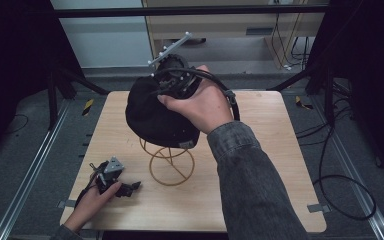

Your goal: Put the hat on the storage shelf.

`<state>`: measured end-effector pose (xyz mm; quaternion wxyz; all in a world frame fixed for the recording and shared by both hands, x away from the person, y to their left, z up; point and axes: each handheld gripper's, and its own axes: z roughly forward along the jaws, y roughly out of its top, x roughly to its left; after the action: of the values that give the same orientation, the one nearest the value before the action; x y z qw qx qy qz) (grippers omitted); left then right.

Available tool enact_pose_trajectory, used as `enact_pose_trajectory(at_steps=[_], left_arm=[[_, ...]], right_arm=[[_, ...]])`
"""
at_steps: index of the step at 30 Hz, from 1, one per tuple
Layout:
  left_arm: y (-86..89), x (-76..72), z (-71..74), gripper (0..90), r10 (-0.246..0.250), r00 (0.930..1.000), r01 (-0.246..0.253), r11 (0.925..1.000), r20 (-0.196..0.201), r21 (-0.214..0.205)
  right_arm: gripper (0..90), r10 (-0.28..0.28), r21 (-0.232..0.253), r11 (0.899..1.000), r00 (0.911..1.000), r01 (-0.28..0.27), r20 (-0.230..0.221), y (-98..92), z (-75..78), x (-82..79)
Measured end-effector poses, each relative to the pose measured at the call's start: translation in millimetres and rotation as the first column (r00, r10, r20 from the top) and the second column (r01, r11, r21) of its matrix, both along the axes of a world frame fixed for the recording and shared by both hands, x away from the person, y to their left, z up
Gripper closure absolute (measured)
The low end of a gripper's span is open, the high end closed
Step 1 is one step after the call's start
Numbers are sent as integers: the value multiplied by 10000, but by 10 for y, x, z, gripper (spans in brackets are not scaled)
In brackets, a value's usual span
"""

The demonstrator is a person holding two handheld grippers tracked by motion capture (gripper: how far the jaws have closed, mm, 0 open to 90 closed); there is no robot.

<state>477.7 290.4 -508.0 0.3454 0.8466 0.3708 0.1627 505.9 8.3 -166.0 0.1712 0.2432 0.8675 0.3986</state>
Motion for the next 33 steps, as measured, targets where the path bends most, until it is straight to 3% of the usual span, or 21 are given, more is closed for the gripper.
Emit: enact_pose_trajectory(at_steps=[8,22,33], left_arm=[[0,0,0,0,-1,10000,1,10000,2,4],[1,0,-1,0,-3,10000,3,10000,18,9],[1,0,0,0,-8,10000,8,10000,13,7]], right_arm=[[769,66,-253,9997,9998,-70,-166,89,-101,50],[761,4,-653,9979,9980,-46,-638,230,-427,226],[734,-149,-924,9957,9957,64,-919,188,-565,252]])
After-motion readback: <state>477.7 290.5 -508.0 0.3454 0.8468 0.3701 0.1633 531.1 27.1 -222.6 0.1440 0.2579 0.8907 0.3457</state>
